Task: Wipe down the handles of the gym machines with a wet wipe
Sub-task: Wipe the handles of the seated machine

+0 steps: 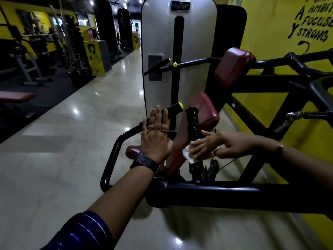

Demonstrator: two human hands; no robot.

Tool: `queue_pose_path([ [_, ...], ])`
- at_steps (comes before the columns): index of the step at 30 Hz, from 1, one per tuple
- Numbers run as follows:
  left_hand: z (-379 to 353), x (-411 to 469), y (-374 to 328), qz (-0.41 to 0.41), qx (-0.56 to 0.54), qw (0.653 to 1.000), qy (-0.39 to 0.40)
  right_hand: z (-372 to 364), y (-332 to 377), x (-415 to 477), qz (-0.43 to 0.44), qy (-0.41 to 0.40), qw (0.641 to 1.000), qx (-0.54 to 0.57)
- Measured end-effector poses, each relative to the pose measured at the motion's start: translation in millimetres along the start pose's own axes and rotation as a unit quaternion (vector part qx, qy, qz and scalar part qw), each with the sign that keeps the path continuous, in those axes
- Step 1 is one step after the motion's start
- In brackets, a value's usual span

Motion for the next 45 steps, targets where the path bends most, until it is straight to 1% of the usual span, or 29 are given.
queue_pose_path([
  [1,1,0,-1,0.002,0.001,1.000,-0.001,5,-5,-4,-0.009,-0.018,1.000,0.015],
  [2,1,0,-1,0.005,0.005,1.000,0.002,9,-9,-5,-0.017,-0.032,0.999,0.006],
  [5,2,1,-2,0.002,0.022,1.000,0.003,2,-8,6,-0.015,-0.015,0.993,-0.118],
  [7,1,0,-2,-0.003,0.036,0.999,0.003,-10,0,15,0.007,0.007,0.986,-0.169],
  [10,3,1,-3,-0.006,0.038,0.999,0.005,-14,8,14,0.031,0.048,0.986,-0.154],
  [13,6,1,-4,0.002,0.030,0.999,0.019,1,3,2,-0.006,0.059,0.992,-0.116],
  [14,6,1,-5,-0.001,0.030,0.999,0.020,5,0,-1,-0.018,0.049,0.992,-0.119],
  [16,7,0,-5,-0.002,0.030,0.999,0.024,5,-2,-1,-0.028,0.037,0.985,-0.163],
  [19,8,1,-7,-0.004,0.014,1.000,0.025,-10,5,6,-0.017,0.045,0.973,-0.225],
  [21,8,0,-9,-0.005,0.006,1.000,0.022,-20,11,11,0.004,0.074,0.970,-0.233],
  [24,8,1,-11,-0.005,0.010,1.000,0.013,-20,11,5,0.003,0.113,0.974,-0.198],
  [26,8,1,-12,-0.002,0.011,1.000,0.017,-14,3,-1,-0.026,0.103,0.976,-0.189],
  [28,7,2,-13,0.004,0.012,1.000,0.024,-10,-4,-2,-0.053,0.063,0.975,-0.208],
  [30,6,2,-14,0.005,0.019,0.999,0.027,-14,-4,5,-0.053,0.019,0.968,-0.243],
  [32,6,3,-15,0.004,0.028,0.999,0.032,-24,0,15,-0.035,-0.006,0.961,-0.273],
  [34,7,3,-16,0.006,0.033,0.999,0.038,-33,4,21,-0.010,0.005,0.960,-0.281],
  [36,8,3,-17,0.012,0.035,0.998,0.043,-33,7,18,0.006,0.040,0.963,-0.268],
  [38,8,3,-17,0.016,0.037,0.998,0.049,-26,3,10,-0.010,0.056,0.968,-0.246],
  [41,8,3,-17,0.016,0.046,0.998,0.048,-15,-5,6,-0.037,0.029,0.970,-0.240],
  [45,7,3,-18,0.014,0.053,0.998,0.043,-21,4,22,-0.037,-0.011,0.959,-0.281],
])
Point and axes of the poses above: each hand's wrist, its own x-axis towards the middle knuckle, its own z-axis out of the back of the hand, y = z × x, the point moved 5 cm from there along x, towards the middle knuckle, and after that the axes turned 1 degree about -z, right-handed, at the moved point
